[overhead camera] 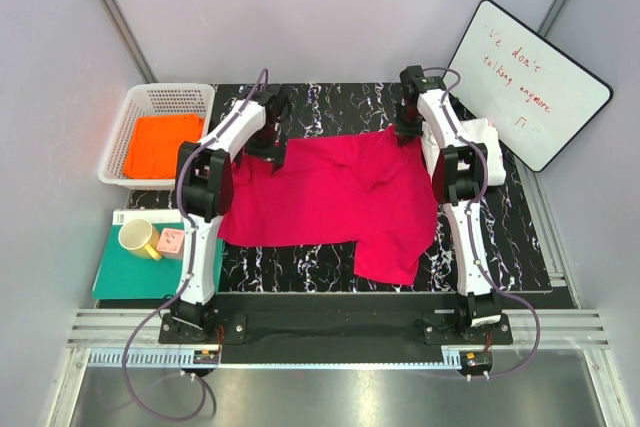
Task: Fold and stack the t-shirts
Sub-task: Fold the flattened tshirt in 1/3 of the way
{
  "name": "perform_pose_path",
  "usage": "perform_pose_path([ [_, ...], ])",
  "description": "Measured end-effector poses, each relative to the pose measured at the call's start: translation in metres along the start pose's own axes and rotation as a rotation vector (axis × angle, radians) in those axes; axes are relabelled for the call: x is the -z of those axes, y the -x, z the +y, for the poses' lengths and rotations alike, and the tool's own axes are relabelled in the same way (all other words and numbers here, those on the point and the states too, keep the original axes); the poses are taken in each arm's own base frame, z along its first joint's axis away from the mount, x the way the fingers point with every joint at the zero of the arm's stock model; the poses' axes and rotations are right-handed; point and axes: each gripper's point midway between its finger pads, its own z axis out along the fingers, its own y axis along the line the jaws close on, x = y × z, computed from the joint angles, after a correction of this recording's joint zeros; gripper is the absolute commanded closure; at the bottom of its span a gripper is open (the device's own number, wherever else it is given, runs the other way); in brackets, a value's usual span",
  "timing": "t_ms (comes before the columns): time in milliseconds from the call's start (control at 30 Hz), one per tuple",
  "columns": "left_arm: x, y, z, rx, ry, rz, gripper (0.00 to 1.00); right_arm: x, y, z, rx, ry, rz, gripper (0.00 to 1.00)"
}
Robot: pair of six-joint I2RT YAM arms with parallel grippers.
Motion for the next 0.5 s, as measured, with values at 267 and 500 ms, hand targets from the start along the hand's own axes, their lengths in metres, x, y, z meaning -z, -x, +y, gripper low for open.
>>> perform_pose_path([
  [267,0.045,0.015,0.011,0.049,-0.011,-0.118,0.01,-0.001,0.003,-0.018,-0.019,-0.049,-0.012,0.99],
  [500,0.049,0.019,0.015,0.048,0.005,-0.132,0.01,0.001,0.011,-0.041,-0.059,-0.077,-0.026,0.98],
])
